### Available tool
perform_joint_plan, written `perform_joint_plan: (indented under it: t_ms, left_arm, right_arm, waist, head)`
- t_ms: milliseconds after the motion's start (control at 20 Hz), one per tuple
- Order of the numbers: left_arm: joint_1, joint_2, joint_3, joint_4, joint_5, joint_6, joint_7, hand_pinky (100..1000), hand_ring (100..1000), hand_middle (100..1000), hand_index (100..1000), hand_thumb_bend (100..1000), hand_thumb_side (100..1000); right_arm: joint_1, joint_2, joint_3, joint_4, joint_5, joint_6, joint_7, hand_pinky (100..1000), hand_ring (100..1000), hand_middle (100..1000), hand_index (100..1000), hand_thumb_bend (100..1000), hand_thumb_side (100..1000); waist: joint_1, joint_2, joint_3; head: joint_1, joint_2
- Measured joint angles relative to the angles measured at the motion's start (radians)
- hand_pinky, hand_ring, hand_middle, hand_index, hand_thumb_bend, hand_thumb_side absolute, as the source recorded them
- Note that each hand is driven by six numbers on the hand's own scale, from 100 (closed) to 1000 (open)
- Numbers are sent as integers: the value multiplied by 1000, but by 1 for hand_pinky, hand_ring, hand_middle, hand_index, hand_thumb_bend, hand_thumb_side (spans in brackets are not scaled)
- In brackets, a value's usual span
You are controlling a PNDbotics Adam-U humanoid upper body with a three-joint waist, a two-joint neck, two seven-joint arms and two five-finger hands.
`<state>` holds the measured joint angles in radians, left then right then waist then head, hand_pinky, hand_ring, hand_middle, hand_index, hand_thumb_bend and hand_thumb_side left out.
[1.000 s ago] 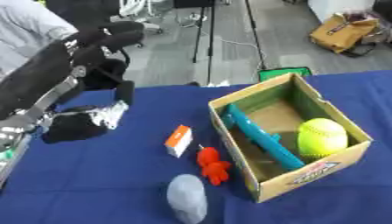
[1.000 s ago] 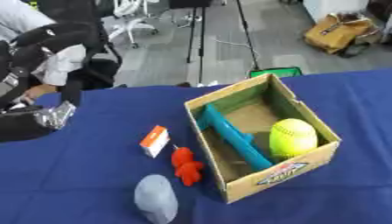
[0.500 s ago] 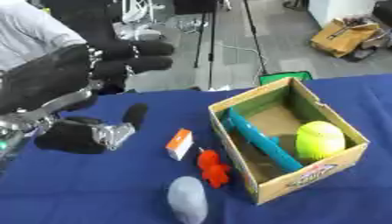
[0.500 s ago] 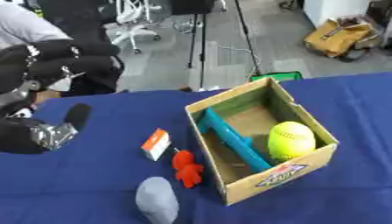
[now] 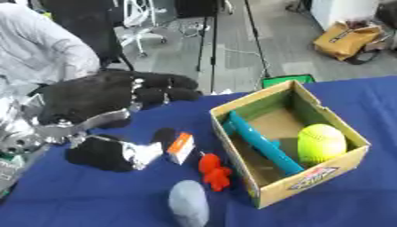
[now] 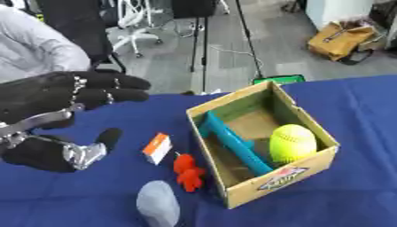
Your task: Pick up objects on the table and place them in the box.
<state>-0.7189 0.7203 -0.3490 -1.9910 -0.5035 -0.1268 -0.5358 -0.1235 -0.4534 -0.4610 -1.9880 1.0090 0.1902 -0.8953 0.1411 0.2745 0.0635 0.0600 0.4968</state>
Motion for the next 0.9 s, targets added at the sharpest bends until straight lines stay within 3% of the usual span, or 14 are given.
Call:
perform_joint_plan:
  t_ms: [200, 350, 600, 800, 900]
  left_arm:
    - [55, -74, -10, 0, 7, 37, -94, 1000, 998, 1000, 1000, 235, 1000]
    - [122, -159, 11, 0, -14, 81, -146, 1000, 1000, 1000, 1000, 100, 1000]
    - [233, -274, 45, 0, -32, 134, -136, 1000, 1000, 1000, 1000, 100, 1000]
    - [282, -305, 48, 0, -9, 139, -119, 1000, 1000, 1000, 1000, 333, 1000]
    - [291, -307, 51, 1, -29, 135, -127, 1000, 1000, 1000, 1000, 351, 1000]
  right_arm:
    - [0, 0, 0, 0, -3, 1, 0, 836, 842, 718, 816, 100, 813]
    - [1, 0, 0, 0, -5, 4, 0, 836, 842, 717, 812, 100, 810]
    - [4, 0, 0, 0, -8, 8, 2, 835, 841, 713, 807, 100, 806]
    - [9, 0, 0, 0, -9, 9, 2, 834, 841, 710, 803, 100, 804]
    - [9, 0, 0, 0, -10, 10, 3, 835, 841, 710, 801, 100, 803]
  waist:
    - [16, -18, 11]
    - [17, -25, 19]
    - [29, -34, 22]
    - [42, -42, 22]
    - [42, -44, 23]
  head:
    - [0, 19]
    - [1, 34]
    - [3, 51]
    - [6, 58]
    - [7, 64]
